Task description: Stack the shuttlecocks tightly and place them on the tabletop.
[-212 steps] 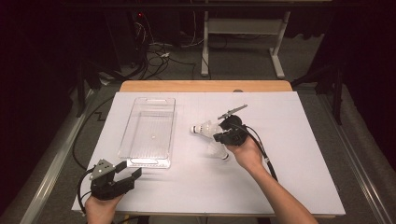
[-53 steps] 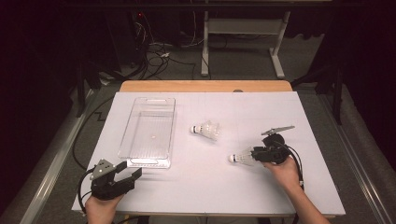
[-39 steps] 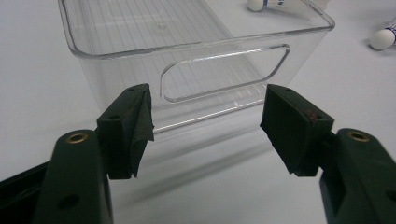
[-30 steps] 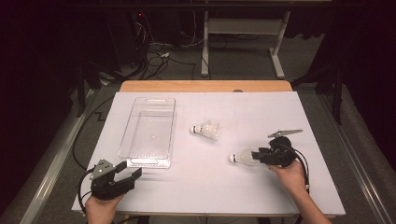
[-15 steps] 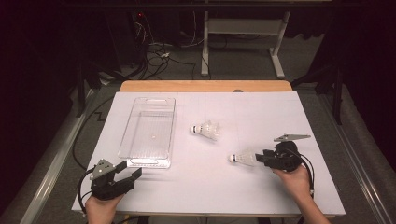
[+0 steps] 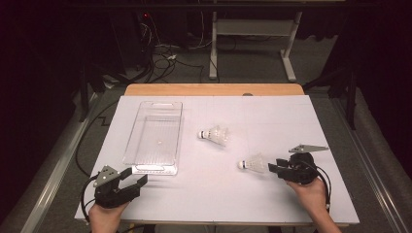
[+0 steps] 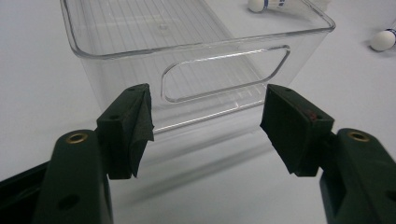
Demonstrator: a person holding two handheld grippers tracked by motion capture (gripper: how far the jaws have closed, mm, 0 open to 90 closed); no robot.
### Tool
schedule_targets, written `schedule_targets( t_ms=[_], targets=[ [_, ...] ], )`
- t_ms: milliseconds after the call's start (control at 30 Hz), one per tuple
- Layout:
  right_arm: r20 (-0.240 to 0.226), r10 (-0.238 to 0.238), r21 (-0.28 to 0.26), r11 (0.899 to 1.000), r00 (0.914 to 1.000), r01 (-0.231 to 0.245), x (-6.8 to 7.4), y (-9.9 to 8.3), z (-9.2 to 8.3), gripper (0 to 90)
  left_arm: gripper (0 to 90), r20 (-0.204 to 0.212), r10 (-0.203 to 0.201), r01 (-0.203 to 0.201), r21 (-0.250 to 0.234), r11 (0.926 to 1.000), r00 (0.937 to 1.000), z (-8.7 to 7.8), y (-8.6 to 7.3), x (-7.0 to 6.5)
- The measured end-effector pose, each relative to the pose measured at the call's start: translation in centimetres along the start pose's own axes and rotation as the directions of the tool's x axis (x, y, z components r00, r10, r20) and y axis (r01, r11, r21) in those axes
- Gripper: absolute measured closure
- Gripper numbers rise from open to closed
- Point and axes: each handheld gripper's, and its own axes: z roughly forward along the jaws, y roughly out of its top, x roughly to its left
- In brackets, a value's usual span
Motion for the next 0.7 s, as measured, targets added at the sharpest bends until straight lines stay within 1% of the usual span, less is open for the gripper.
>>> schedule_targets(
  t_ms=[367,467,500,700],
  targets=[
    [-0.015,-0.006,-0.011,1.0,0.9999,0.006,0.7,-1.0,-0.7,56.5,34.5,-0.001,0.001,-0.001,0.001,1.0,1.0,0.0,0.0,0.0],
    [-0.02,-0.019,-0.016,1.0,0.9996,0.018,1.1,-1.2,-0.9,56.5,34.5,-0.001,0.0,0.0,0.001,1.0,1.0,0.0,0.0,0.0],
    [-0.021,-0.016,-0.015,1.0,0.9997,0.015,1.2,-1.2,-0.9,56.5,34.5,-0.001,0.0,0.0,0.0,1.0,1.0,0.0,0.0,0.0],
    [-0.03,-0.041,-0.008,0.999,0.9987,0.04,2.0,-1.6,-0.9,56.5,34.5,-0.001,0.001,-0.001,-0.001,1.0,1.0,0.0,0.0,0.0]
  ],
)
